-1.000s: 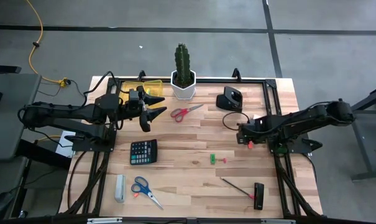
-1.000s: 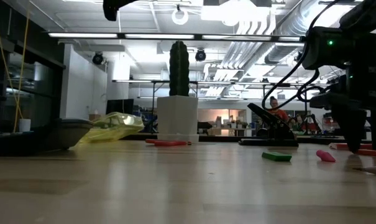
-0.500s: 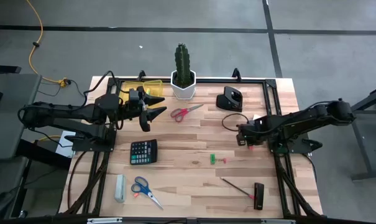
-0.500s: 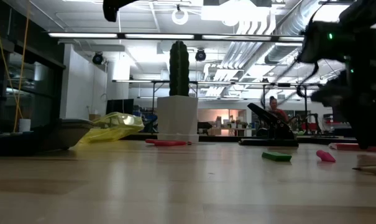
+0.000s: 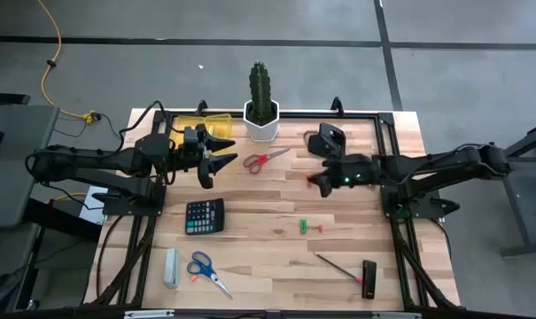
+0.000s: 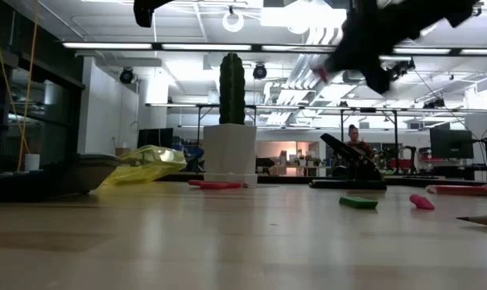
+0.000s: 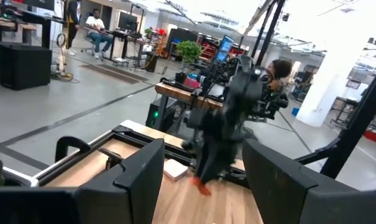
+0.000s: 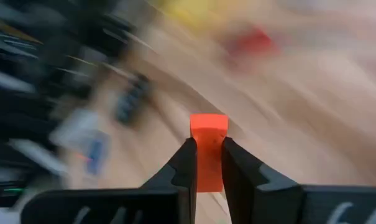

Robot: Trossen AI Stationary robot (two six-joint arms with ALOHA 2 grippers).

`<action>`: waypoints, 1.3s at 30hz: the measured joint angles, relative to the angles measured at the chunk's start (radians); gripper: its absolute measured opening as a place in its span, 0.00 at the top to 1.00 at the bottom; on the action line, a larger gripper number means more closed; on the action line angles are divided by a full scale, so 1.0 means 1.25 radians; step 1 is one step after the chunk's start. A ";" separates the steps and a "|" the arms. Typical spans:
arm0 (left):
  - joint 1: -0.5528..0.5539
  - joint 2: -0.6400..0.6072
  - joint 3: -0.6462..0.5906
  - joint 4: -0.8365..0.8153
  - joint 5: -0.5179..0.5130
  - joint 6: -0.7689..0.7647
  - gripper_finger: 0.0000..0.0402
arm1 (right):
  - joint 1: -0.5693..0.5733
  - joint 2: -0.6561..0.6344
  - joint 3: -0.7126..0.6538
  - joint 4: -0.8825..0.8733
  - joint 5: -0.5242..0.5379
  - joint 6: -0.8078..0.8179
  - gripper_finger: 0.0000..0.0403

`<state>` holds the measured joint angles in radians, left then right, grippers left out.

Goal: Pack school essentials
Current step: Put the orange eraser into the transparent yellow supply box

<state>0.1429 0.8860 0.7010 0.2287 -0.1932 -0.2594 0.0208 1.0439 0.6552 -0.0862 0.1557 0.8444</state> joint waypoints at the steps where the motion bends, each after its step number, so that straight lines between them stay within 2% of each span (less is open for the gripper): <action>1: 0.000 0.000 0.000 0.000 0.001 -0.004 0.49 | 0.000 0.000 0.000 0.074 0.001 -0.044 0.91; 5: 0.000 0.000 0.000 -0.002 0.005 -0.021 0.49 | -0.004 0.000 0.001 0.322 0.000 -0.192 0.90; 9: 0.000 0.000 0.000 -0.001 0.040 -0.041 0.49 | -0.022 0.000 0.001 0.446 -0.019 -0.271 0.90; 16: 0.000 0.003 0.000 -0.001 0.043 -0.077 0.49 | -0.045 0.000 0.001 0.436 -0.077 -0.279 0.90; 21: 0.000 0.010 0.000 0.002 0.024 -0.132 0.49 | -0.045 0.002 0.001 0.438 -0.080 -0.279 0.90; 25: 0.000 0.070 0.011 -0.006 0.003 -0.181 0.49 | -0.045 0.032 0.029 0.415 -0.064 -0.282 0.90; 31: -0.023 0.225 0.079 -0.005 -0.003 -0.051 0.50 | -0.045 0.134 0.130 0.357 -0.040 -0.299 0.90; 39: -0.048 0.355 0.172 0.000 -0.085 0.049 0.50 | -0.045 0.252 0.242 0.319 -0.022 -0.299 0.90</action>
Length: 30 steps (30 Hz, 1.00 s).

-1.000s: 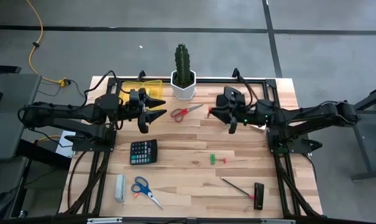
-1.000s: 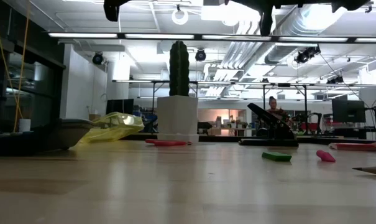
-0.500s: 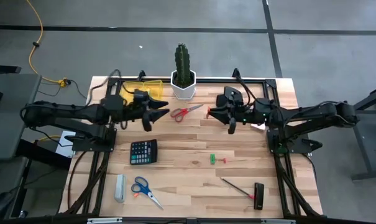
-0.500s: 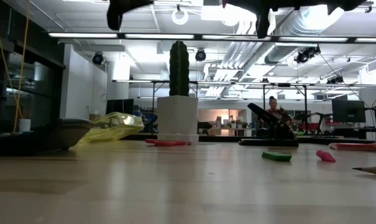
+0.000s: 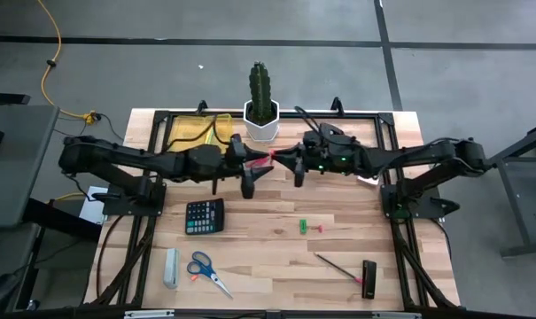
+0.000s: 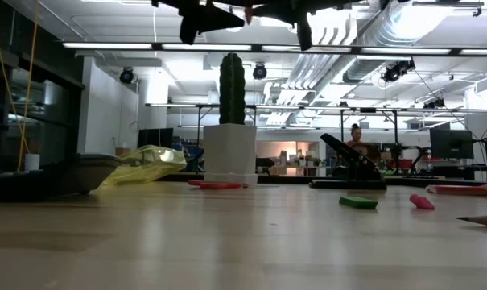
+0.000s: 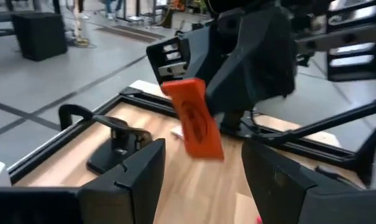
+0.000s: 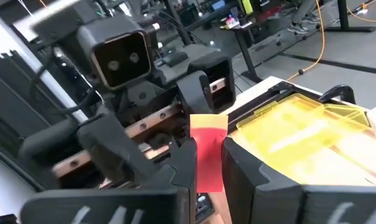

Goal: Pack school essentials
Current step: Put the orange eraser into the transparent yellow supply box

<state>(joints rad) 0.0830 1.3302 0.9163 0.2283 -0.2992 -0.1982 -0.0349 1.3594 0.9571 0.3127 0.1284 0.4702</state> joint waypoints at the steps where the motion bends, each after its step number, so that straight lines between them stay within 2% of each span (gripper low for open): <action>1: 0.000 0.007 0.007 -0.001 -0.010 0.000 0.50 | 0.000 0.010 0.009 -0.003 0.000 0.000 0.90; 11: 0.000 0.010 0.016 0.000 -0.051 0.004 0.52 | 0.002 0.040 0.036 0.001 0.001 0.000 0.90; 15: 0.000 0.010 0.016 0.000 -0.061 0.015 0.62 | 0.001 0.040 0.036 0.002 0.001 0.000 0.90; 24: 0.000 0.009 0.016 -0.013 -0.067 0.034 0.95 | 0.001 0.039 0.036 0.002 0.005 0.017 0.90; 28: 0.001 0.006 0.016 -0.036 -0.056 0.045 0.97 | 0.001 0.038 0.036 -0.005 0.002 0.017 0.88; 30: 0.004 -0.008 0.016 -0.087 -0.041 0.045 0.98 | -0.004 0.028 0.035 -0.021 0.000 0.016 0.85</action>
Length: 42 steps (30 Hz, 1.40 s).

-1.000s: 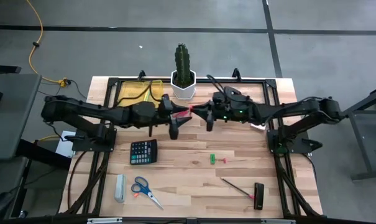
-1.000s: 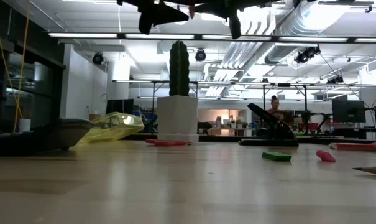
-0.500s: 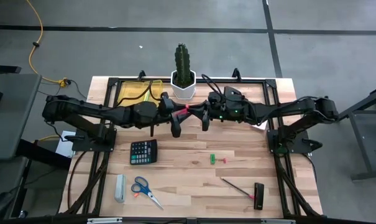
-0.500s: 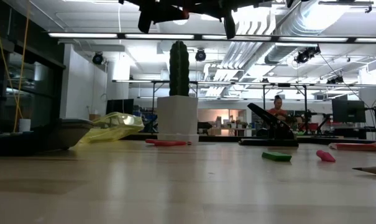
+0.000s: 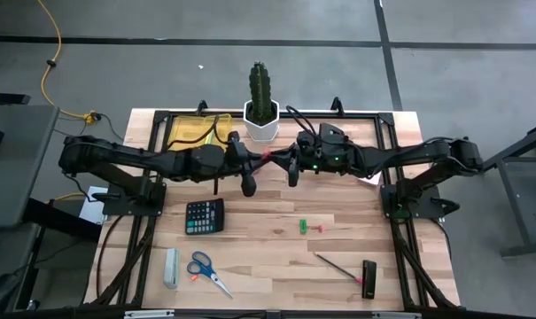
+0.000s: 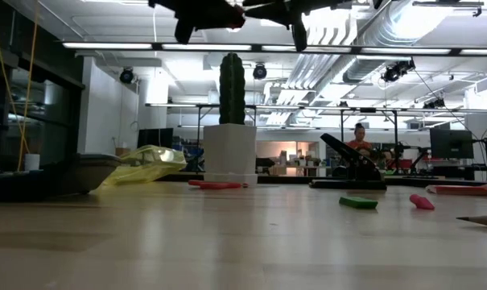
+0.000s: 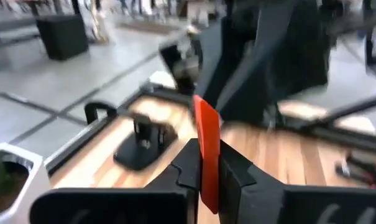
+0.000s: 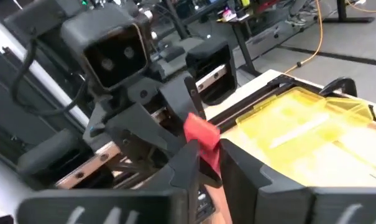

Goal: Pack school essentials
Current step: Put the orange eraser into the transparent yellow supply box

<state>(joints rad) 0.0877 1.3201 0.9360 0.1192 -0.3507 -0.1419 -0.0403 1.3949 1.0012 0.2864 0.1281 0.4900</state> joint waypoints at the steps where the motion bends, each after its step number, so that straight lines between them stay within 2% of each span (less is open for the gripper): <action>1: 0.002 -0.008 0.000 -0.032 0.000 0.000 0.98 | -0.003 -0.012 0.000 -0.016 0.003 -0.001 0.83; 6: 0.020 -0.108 -0.002 -0.208 -0.002 0.004 0.99 | -0.021 -0.097 0.000 -0.154 0.043 -0.082 0.65; 10: 0.031 -0.236 -0.029 -0.234 -0.003 0.011 0.99 | -0.031 -0.189 0.000 -0.272 0.044 -0.150 0.52; 12: 0.029 -0.305 -0.059 -0.206 0.002 0.018 0.99 | -0.031 -0.236 -0.017 -0.293 0.043 -0.172 0.48; 15: 0.028 -0.397 -0.131 -0.101 0.056 0.026 0.99 | -0.031 -0.310 -0.061 -0.267 0.019 -0.180 0.45; 20: 0.027 -0.487 -0.247 0.072 0.139 -0.008 0.99 | -0.030 -0.416 -0.205 -0.057 -0.037 -0.118 0.45; 24: 0.027 -0.509 -0.266 0.090 0.157 -0.028 0.99 | -0.030 -0.460 -0.283 0.077 -0.058 -0.111 0.45; 30: 0.027 -0.506 -0.267 0.092 0.184 -0.030 0.99 | -0.030 -0.467 -0.293 0.074 -0.088 -0.232 0.45; 36: 0.027 -0.506 -0.267 0.091 0.193 -0.030 0.99 | -0.030 -0.467 -0.293 0.071 -0.167 -0.227 0.45; 42: 0.027 -0.505 -0.267 0.093 0.191 -0.035 0.99 | -0.030 -0.467 -0.293 0.070 -0.172 -0.216 0.45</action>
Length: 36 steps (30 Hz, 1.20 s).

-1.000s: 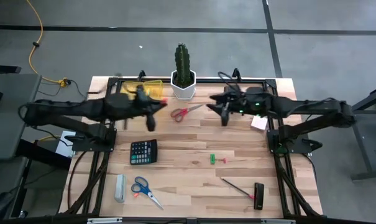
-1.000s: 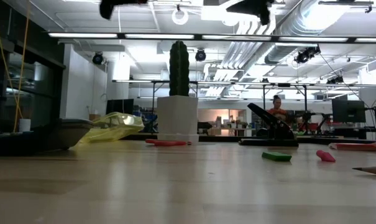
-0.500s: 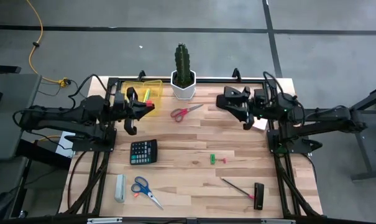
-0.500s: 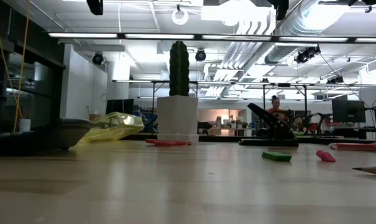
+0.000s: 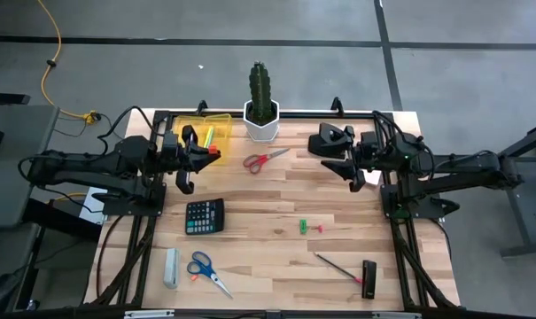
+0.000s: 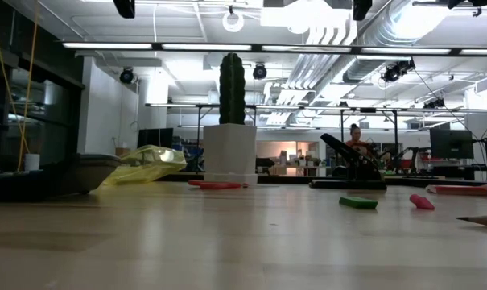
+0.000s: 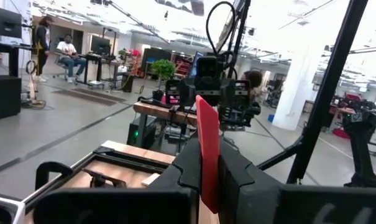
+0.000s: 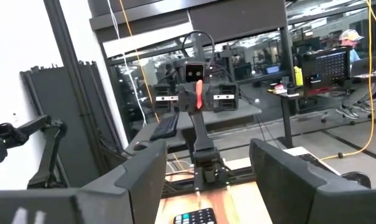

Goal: Pack school essentials
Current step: Put the orange eraser into the transparent yellow supply box

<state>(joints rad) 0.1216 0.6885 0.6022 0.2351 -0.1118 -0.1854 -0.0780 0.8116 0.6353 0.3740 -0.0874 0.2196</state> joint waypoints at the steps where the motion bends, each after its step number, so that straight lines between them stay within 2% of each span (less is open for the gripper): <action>1: 0.001 0.002 0.000 0.006 -0.009 -0.003 0.99 | 0.000 0.000 0.000 0.000 0.000 0.007 0.45; 5: 0.027 0.024 0.001 0.076 -0.073 -0.002 0.99 | 0.000 0.000 0.000 -0.004 0.000 0.032 0.45; 8: 0.106 0.075 0.024 0.068 -0.089 -0.034 0.99 | 0.000 0.000 0.000 -0.004 0.000 0.050 0.45; 14: 0.383 0.240 0.137 -0.196 0.040 -0.152 0.99 | 0.000 0.000 0.000 -0.015 0.016 0.056 0.45; 17: 0.509 0.324 0.187 -0.343 0.062 -0.174 0.99 | 0.000 0.000 0.000 -0.025 0.024 0.057 0.45; 21: 0.620 0.427 0.197 -0.402 0.095 -0.176 0.99 | 0.000 0.000 0.000 -0.046 0.025 0.065 0.45; 26: 0.673 0.550 0.197 -0.456 0.159 -0.212 0.99 | 0.000 0.001 0.000 -0.081 0.025 0.075 0.45; 31: 0.671 0.636 0.197 -0.466 0.158 -0.233 0.99 | 0.000 0.001 0.000 -0.088 0.025 0.075 0.45; 36: 0.673 0.675 0.197 -0.464 0.152 -0.247 0.99 | 0.000 0.001 0.000 -0.088 0.025 0.075 0.45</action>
<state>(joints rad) 0.9625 1.5322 0.8486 -0.3452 0.0788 -0.4947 -0.0776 0.8124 0.6353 0.2646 -0.0563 0.3138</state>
